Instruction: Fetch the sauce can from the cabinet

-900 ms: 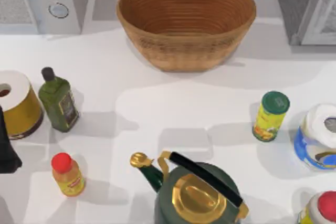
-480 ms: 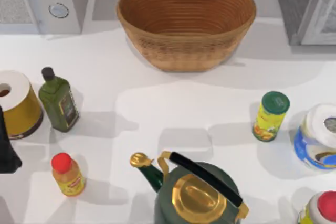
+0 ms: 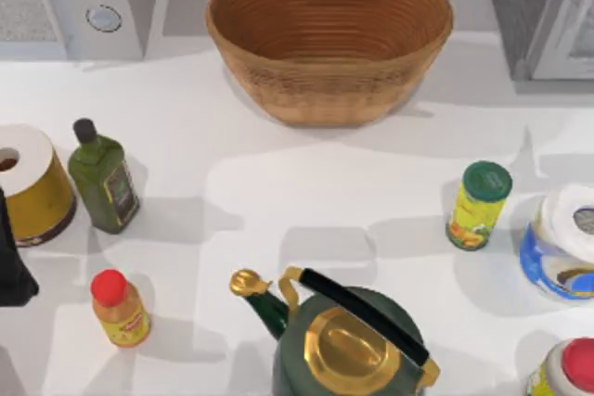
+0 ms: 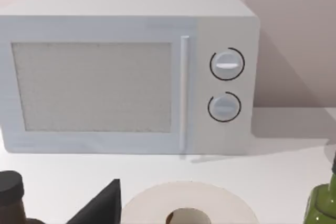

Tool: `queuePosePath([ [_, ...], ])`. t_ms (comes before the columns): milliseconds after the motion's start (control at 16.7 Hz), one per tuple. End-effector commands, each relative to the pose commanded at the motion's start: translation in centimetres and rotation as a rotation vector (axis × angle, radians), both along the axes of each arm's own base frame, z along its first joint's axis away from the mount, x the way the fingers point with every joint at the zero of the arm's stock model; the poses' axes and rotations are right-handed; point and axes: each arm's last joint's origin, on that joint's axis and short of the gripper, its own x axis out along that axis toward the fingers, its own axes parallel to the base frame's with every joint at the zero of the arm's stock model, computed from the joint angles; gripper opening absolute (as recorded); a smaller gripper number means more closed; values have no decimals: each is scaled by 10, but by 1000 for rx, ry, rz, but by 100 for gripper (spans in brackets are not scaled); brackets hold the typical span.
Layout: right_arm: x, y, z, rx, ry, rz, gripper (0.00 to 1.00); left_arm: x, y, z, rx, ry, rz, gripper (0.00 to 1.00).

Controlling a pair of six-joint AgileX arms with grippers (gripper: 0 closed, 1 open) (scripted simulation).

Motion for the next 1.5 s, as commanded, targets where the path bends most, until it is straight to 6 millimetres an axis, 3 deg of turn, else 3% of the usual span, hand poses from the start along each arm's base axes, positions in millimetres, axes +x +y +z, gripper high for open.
queuePosePath([
  [300,52,15,90,-1,-8,-1,100,0,0,0,0,0,0,100],
  [600,96,30,141,3,-28,-1,100,0,0,0,0,0,0,100],
  [780,110,35,151,4,-29,-2,100,0,0,0,0,0,0,100],
  [1200,115,35,153,5,-35,-3,100,0,0,0,0,0,0,100],
  [1500,163,43,153,4,-34,-7,100,0,0,0,0,0,0,100],
])
